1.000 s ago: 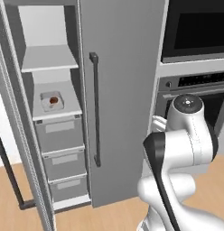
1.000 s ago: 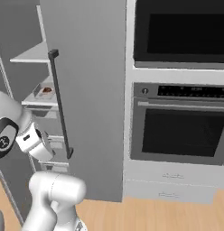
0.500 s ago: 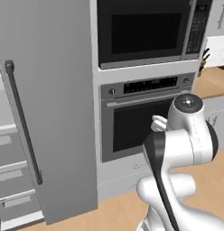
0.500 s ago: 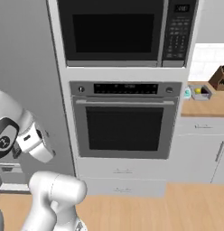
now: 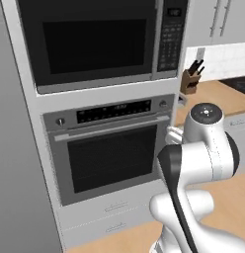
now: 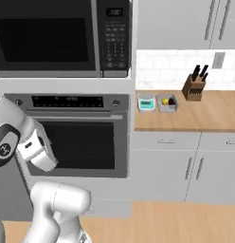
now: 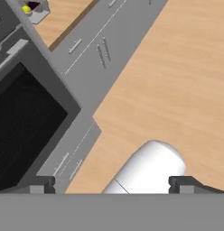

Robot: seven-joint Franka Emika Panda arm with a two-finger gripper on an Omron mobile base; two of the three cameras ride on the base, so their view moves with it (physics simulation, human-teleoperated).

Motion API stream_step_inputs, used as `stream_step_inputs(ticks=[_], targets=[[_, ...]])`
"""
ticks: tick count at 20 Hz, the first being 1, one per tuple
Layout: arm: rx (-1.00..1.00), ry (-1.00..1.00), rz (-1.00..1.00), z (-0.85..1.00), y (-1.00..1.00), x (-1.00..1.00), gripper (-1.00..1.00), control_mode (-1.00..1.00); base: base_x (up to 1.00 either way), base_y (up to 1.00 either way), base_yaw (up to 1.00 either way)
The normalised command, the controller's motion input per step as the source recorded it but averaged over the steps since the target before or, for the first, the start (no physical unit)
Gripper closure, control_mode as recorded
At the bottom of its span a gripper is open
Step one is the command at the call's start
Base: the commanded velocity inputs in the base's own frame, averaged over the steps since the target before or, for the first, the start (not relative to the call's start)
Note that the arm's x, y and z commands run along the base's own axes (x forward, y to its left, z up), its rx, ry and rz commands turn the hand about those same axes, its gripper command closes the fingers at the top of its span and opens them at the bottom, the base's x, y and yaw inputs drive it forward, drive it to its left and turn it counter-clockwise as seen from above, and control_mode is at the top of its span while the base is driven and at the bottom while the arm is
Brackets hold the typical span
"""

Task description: Take the meat container that has the chicken drumstick and place it on the second highest rack of the freezer. Then take the vegetable container that has the lemon and eggplant and place it on the highest rack of the freezer.

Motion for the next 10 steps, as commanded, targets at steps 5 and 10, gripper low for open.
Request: stream_step_inputs(ticks=[5, 10], targets=[[0.0, 0.0, 0.0, 0.0, 0.0, 0.0, -1.0, 1.0, 0.77, -0.94, 0.05], [0.0, 0.0, 0.0, 0.0, 0.0, 0.0, -1.0, 1.0, 0.69, -0.86, 0.1]])
